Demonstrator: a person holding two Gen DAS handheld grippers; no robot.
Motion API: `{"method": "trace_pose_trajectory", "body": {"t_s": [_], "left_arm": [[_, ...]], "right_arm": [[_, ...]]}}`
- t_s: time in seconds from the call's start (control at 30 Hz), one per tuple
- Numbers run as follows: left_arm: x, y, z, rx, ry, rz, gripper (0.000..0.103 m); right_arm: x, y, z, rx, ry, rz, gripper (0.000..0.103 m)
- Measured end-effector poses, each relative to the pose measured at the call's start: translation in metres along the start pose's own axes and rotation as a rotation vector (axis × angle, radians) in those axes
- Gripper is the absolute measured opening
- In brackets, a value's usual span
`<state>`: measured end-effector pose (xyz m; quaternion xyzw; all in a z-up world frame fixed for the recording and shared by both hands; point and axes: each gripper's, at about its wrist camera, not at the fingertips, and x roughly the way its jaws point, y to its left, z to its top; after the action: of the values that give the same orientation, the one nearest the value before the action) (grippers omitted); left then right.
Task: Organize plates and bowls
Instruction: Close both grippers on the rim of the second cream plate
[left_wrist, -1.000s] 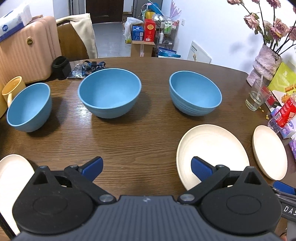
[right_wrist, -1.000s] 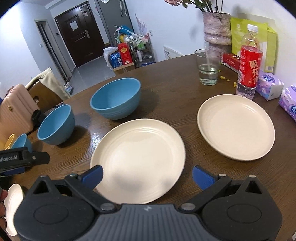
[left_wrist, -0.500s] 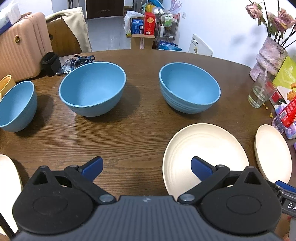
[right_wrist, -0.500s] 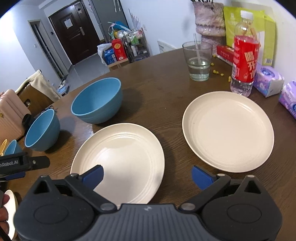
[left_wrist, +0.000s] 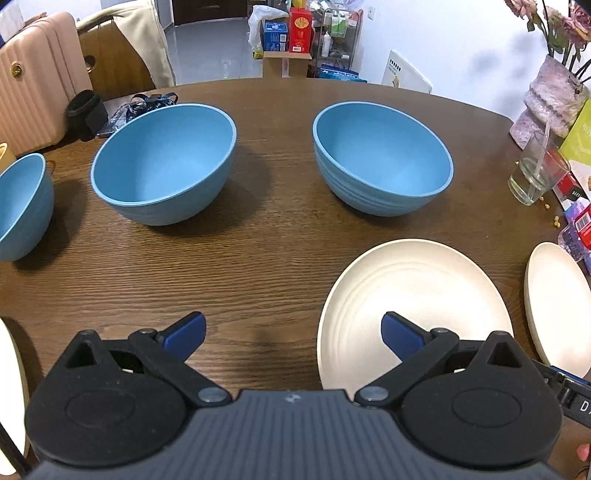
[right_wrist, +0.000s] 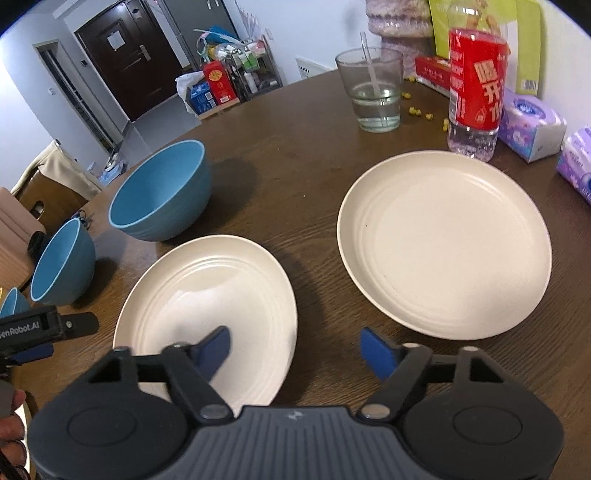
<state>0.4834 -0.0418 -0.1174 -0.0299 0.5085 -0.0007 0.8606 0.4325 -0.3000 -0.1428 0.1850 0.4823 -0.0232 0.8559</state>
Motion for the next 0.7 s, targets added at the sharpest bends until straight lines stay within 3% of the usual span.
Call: {"method": "trace_pose_trajectory", "body": {"t_s": [0.13, 0.43, 0.6, 0.7], "left_arm": [[0.007, -0.002, 0.001, 0.003, 0.021, -0.009, 0.101], [0.025, -0.001, 0.007, -0.003, 0.081, -0.033, 0.074], [0.034, 0.000, 0.007, -0.007, 0.119, -0.057, 0.052], [0.039, 0.000, 0.008, -0.008, 0.140, -0.060, 0.047]], "right_arm": [[0.007, -0.001, 0.002, 0.006, 0.022, 0.008, 0.061], [0.020, -0.003, 0.008, 0.027, 0.075, 0.034, 0.045], [0.026, -0.007, 0.010, 0.042, 0.103, 0.056, 0.031], [0.029, -0.007, 0.013, 0.036, 0.121, 0.057, 0.028]]}}
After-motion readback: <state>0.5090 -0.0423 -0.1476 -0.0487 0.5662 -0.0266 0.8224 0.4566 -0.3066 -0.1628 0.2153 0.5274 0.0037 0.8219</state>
